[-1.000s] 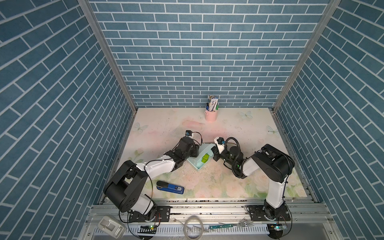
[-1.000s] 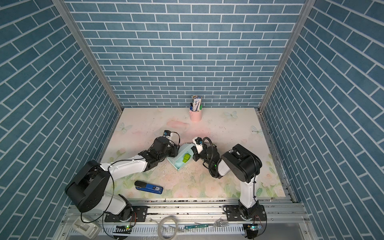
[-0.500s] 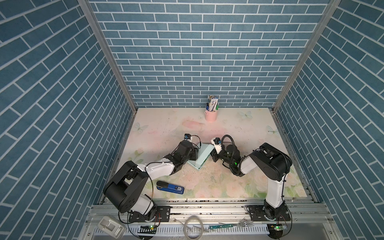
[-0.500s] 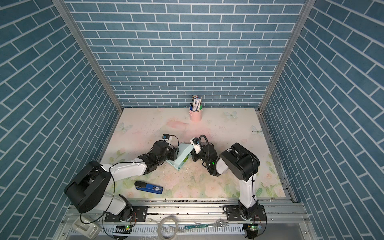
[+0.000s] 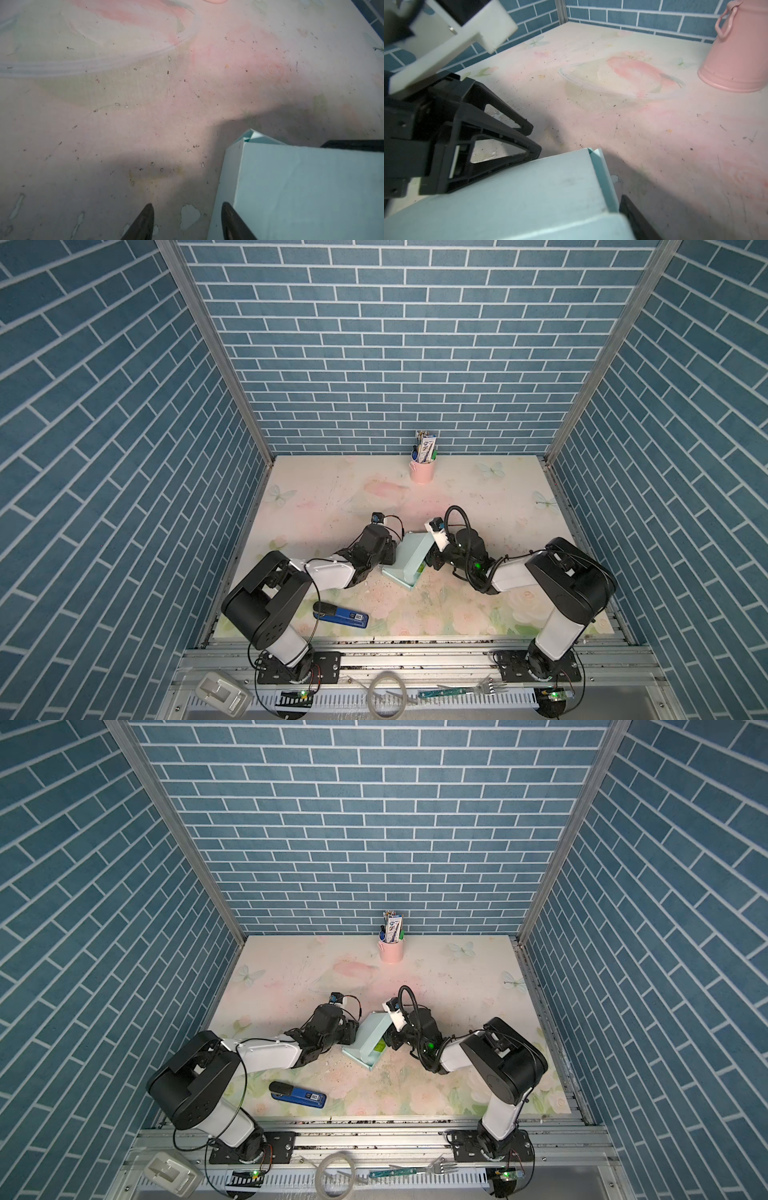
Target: Fold the paper box
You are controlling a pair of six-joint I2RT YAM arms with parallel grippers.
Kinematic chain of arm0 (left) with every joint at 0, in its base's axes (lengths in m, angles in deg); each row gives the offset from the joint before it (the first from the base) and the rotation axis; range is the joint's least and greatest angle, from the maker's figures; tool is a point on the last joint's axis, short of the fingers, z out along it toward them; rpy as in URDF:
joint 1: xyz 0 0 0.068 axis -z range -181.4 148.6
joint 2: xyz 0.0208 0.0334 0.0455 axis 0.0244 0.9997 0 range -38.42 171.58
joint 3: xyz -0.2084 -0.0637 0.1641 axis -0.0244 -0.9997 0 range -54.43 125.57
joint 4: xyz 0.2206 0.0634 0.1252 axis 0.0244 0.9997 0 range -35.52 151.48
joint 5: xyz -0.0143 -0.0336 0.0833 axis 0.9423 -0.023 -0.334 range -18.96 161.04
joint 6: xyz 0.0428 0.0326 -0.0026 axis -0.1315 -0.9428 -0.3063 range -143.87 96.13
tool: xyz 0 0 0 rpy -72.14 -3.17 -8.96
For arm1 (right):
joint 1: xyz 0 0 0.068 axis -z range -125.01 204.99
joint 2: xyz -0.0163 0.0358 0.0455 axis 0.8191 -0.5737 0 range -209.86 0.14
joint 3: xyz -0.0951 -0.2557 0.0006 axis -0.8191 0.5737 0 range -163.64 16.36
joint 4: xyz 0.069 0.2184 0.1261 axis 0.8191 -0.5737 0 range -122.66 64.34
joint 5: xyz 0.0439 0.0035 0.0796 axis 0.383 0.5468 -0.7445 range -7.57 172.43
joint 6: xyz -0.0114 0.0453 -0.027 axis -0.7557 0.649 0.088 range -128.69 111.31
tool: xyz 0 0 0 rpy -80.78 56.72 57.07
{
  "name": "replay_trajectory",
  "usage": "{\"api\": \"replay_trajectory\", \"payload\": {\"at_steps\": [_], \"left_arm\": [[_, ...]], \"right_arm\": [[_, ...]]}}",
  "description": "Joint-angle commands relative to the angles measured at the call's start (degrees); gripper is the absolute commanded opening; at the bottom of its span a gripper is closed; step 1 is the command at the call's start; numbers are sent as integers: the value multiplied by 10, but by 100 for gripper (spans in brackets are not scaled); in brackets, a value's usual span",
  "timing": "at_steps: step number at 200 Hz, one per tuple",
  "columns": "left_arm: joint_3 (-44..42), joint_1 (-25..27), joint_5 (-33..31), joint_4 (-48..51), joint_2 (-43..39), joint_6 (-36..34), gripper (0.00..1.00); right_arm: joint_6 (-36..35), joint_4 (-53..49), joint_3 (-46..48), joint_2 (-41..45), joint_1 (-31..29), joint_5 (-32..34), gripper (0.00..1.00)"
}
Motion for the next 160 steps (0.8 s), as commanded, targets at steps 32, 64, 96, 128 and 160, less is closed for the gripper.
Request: {"api": "replay_trajectory", "payload": {"at_steps": [32,64,96,128,160], "left_arm": [[26,5,-19,28,6,-11,54],[29,5,-26,38,3,-12,54],[29,5,-27,39,2,-12,54],[29,5,-28,41,1,-9,54],[45,5,-29,51,-7,-8,54]], "right_arm": [[1,-181,-37,57,-2,3,63],[1,-215,-42,78,-2,8,65],[0,-231,-24,103,-2,21,65],[12,-238,-4,120,-2,34,65],[29,-257,17,146,-2,46,64]]}}
